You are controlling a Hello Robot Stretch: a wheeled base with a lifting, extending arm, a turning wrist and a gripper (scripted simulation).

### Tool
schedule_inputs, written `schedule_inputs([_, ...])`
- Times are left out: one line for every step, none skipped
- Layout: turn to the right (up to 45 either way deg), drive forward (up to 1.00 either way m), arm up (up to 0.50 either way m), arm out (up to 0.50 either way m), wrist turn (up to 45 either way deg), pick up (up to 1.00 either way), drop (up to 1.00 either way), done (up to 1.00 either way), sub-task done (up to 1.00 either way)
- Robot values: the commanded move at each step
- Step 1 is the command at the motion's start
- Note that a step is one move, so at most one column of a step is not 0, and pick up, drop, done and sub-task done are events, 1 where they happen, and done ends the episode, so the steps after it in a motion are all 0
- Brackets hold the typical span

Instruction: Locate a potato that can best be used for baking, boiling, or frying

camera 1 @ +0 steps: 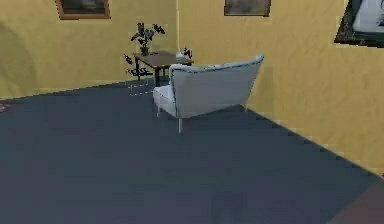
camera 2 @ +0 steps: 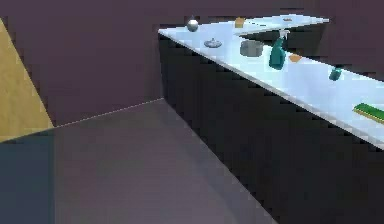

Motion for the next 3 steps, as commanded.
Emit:
schedule_inputs([-45.0,0.00,0.00,0.00,0.0,0.00,0.00,0.00,0.00])
schedule_inputs([-45.0,0.00,0.00,0.00,0.0,0.00,0.00,0.00,0.00])
schedule_inputs([-27.0,0.00,0.00,0.00,0.0,0.00,0.00,0.00,0.00])
